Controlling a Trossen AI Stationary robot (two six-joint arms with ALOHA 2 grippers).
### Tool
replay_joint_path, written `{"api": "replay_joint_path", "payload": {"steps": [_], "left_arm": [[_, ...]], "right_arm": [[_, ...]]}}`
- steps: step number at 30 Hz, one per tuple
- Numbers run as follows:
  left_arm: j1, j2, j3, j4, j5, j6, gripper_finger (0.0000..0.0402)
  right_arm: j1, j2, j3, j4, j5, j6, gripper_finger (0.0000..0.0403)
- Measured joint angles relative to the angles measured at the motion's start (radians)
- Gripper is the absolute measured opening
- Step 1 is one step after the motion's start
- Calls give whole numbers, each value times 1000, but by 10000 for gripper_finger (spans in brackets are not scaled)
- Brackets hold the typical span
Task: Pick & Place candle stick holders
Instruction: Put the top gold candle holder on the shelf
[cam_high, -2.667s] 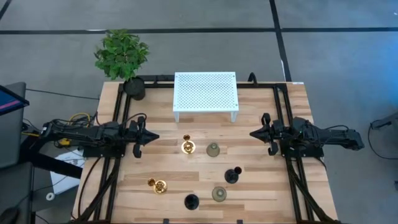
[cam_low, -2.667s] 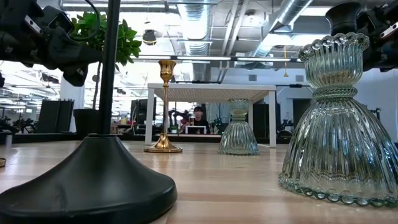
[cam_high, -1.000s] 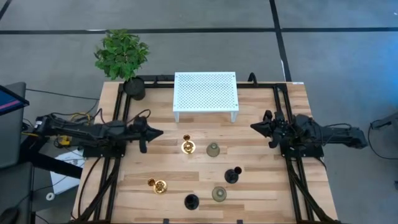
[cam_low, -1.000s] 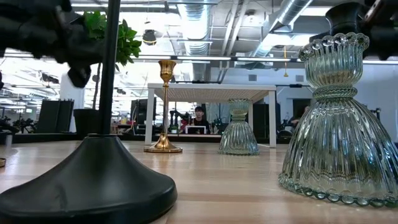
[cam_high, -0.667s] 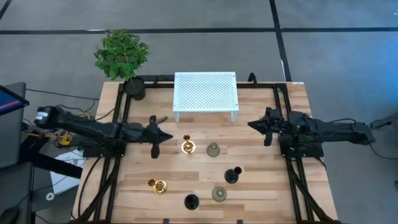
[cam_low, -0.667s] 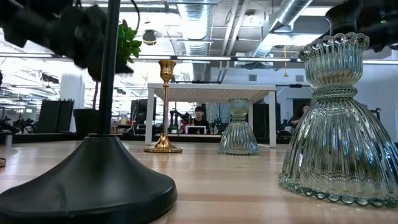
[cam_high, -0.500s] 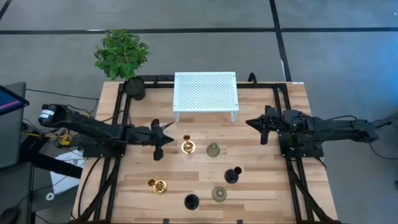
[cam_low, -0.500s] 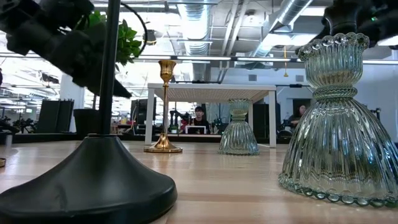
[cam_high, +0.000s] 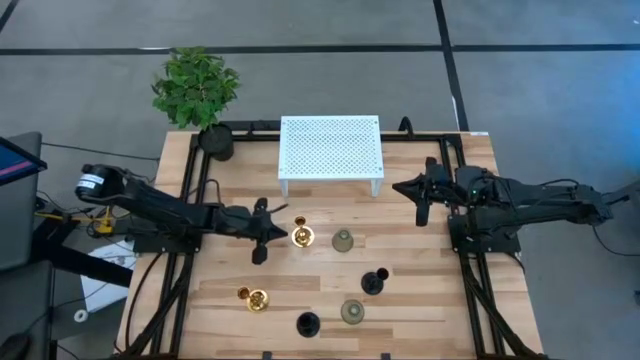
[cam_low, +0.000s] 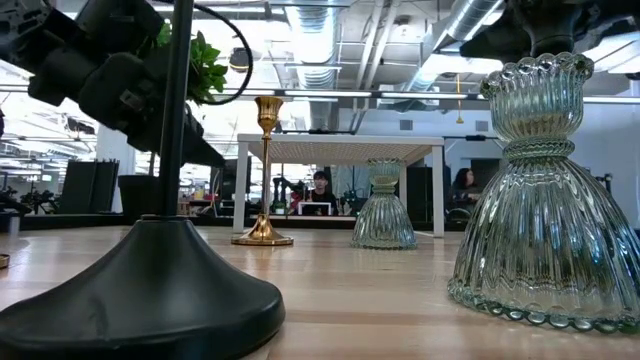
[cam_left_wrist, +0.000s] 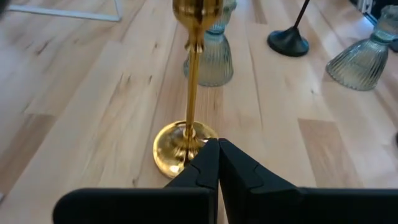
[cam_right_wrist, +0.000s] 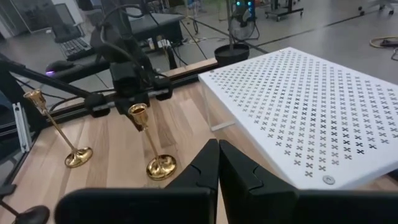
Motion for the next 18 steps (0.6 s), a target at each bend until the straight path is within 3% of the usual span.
{"api": "replay_joint_path", "payload": {"steps": [6,12,18], "left_arm": [[9,69,0,82,-3,-2,7],[24,147,0,204,-73,-2,9],[32,169,0,246,-68,-20,48]], "right_arm": [[0,0,0,1,0,2,0],[0,0,0,1,0,3,0],[0,0,1,1,0,3,0]]}}
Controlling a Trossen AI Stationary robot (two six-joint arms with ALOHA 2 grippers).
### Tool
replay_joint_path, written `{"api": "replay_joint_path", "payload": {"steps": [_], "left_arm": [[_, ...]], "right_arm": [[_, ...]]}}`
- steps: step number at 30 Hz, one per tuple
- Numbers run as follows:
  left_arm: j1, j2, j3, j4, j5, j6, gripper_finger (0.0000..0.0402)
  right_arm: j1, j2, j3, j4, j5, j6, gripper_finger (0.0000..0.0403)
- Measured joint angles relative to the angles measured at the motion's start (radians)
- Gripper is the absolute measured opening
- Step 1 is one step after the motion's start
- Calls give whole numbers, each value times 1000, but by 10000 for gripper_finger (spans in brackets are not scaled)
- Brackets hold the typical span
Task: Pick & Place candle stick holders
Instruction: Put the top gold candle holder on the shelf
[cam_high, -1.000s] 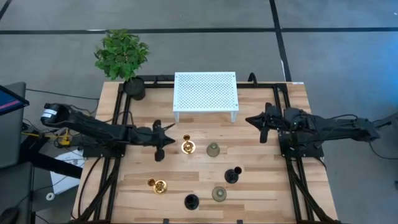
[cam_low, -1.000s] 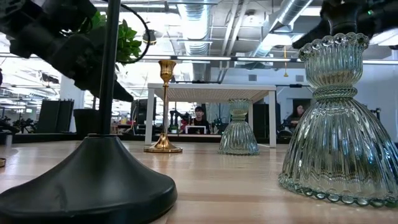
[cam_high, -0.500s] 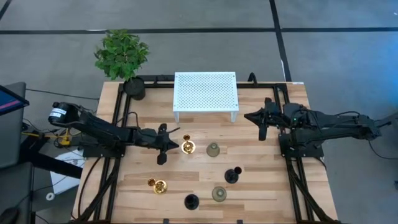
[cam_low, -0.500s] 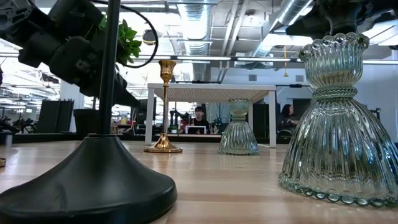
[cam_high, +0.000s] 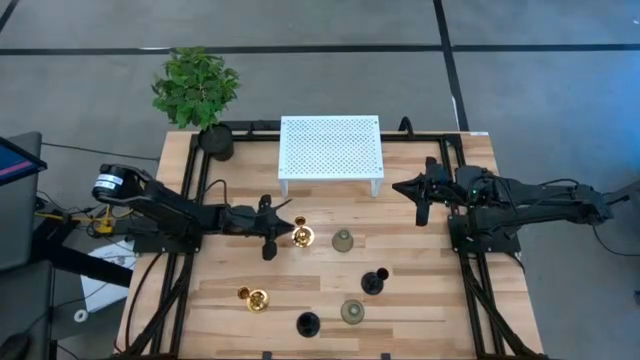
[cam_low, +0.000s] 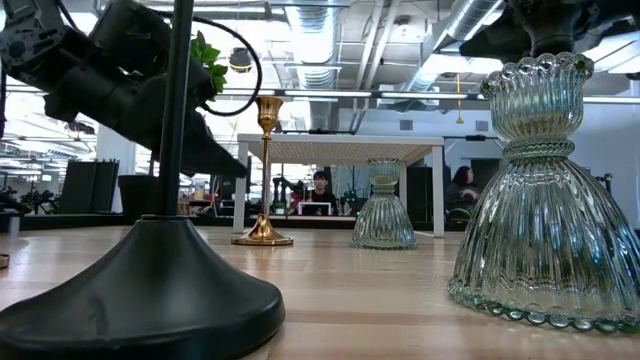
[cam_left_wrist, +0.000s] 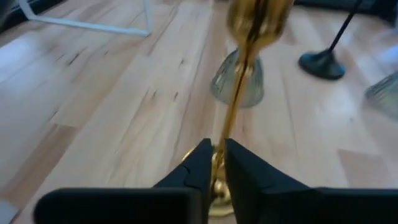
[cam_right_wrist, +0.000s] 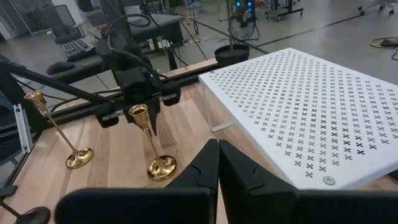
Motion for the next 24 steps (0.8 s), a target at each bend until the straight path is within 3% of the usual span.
{"api": "replay_joint_path", "payload": {"steps": [8,15,19,24], "left_arm": [[0,10,0,49,16,-42,138],[-1,141,22,122,18,-112,215],[-3,206,65,179,18,-118,238],[-2,242,105,182,16,-96,236]], "right_arm": [[0,0,0,0,0,0,0],[0,0,0,18,0,0,0],[0,0,0,19,0,1,0],[0,0,1,19,-1,8,0]]}}
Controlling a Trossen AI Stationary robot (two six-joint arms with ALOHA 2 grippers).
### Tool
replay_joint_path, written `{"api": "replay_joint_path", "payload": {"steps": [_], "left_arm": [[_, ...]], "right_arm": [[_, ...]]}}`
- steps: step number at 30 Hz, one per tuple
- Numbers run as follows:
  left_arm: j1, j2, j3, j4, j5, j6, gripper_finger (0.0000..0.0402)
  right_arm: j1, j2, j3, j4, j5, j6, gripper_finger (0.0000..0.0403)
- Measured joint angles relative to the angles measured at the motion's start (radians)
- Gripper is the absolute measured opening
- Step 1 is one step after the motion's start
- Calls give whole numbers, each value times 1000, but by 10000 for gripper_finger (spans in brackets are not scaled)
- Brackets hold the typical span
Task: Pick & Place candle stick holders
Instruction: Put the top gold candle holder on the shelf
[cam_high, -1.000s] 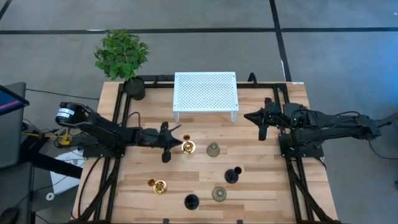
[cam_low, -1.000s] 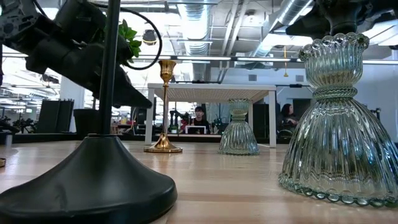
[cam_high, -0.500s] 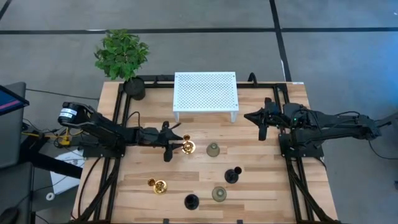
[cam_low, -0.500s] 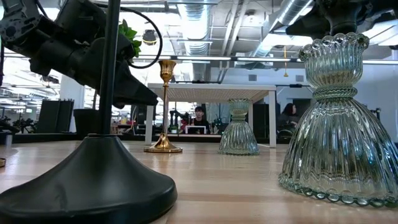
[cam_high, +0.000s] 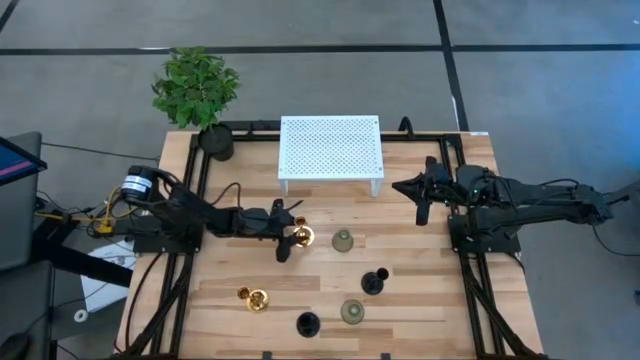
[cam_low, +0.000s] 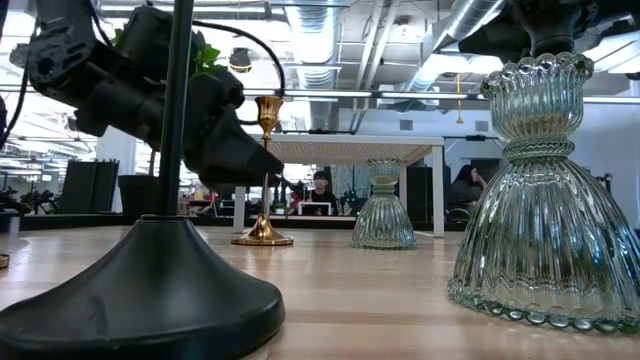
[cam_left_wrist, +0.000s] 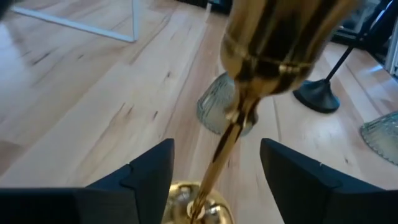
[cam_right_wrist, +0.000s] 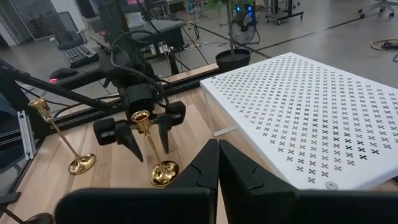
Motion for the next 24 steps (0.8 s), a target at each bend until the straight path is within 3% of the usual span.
{"api": "replay_joint_path", "payload": {"steps": [5,18,24], "left_arm": [[0,13,4,-4,0,1,197],[-3,7,4,-2,-2,-64,41],[-14,6,5,4,-10,-109,15]], "right_arm": [[0,0,0,1,0,0,0],[0,0,0,2,0,0,0],[0,0,0,2,0,0,0]]}}
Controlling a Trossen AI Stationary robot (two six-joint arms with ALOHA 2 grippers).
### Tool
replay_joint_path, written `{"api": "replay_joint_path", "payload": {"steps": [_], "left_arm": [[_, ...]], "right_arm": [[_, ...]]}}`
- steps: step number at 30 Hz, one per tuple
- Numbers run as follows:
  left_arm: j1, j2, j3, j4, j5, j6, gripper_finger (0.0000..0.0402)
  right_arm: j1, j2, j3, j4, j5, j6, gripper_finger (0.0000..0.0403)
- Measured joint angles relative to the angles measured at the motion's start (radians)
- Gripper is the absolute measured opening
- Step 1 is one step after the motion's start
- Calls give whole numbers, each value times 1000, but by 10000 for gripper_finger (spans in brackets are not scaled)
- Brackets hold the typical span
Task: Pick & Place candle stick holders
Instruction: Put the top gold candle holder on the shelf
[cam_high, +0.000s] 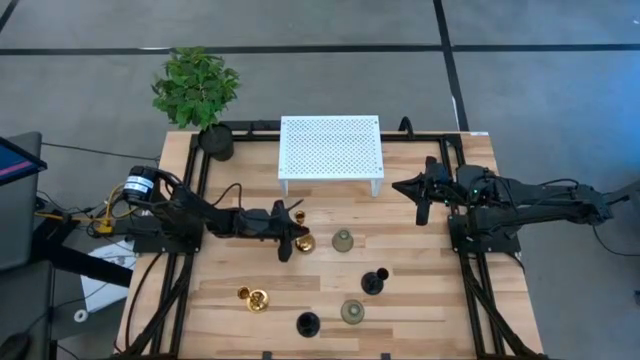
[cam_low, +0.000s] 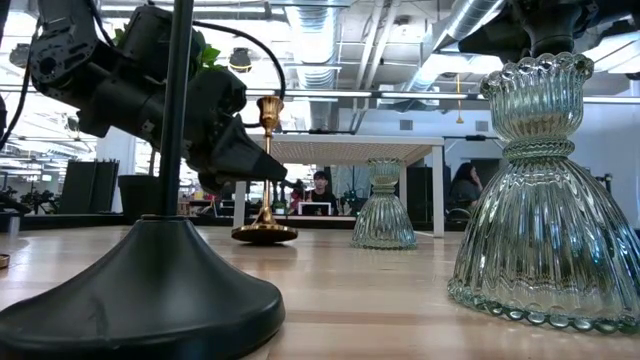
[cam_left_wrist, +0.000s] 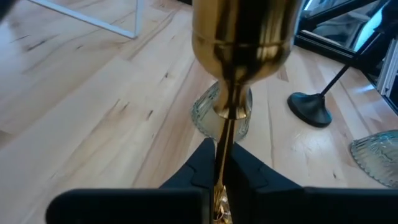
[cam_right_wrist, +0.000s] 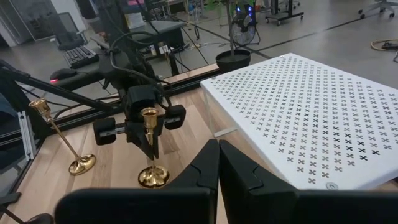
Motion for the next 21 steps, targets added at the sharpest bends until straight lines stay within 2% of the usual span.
{"api": "replay_joint_path", "payload": {"steps": [4,6,11,14,21], "left_arm": [[-30,-28,0,-38,-40,-21,15],[-44,-76,12,-128,-60,-38,14],[-61,-243,122,-552,-114,-42,15],[-59,-330,214,-716,-132,-16,15],[-56,-429,387,-760,-275,99,15]], "right_arm": [[0,0,0,0,0,0,0],[0,0,0,0,0,0,0],[0,0,0,-2,0,0,0],[0,0,0,-2,0,0,0],[0,-1,0,-5,0,0,0]]}}
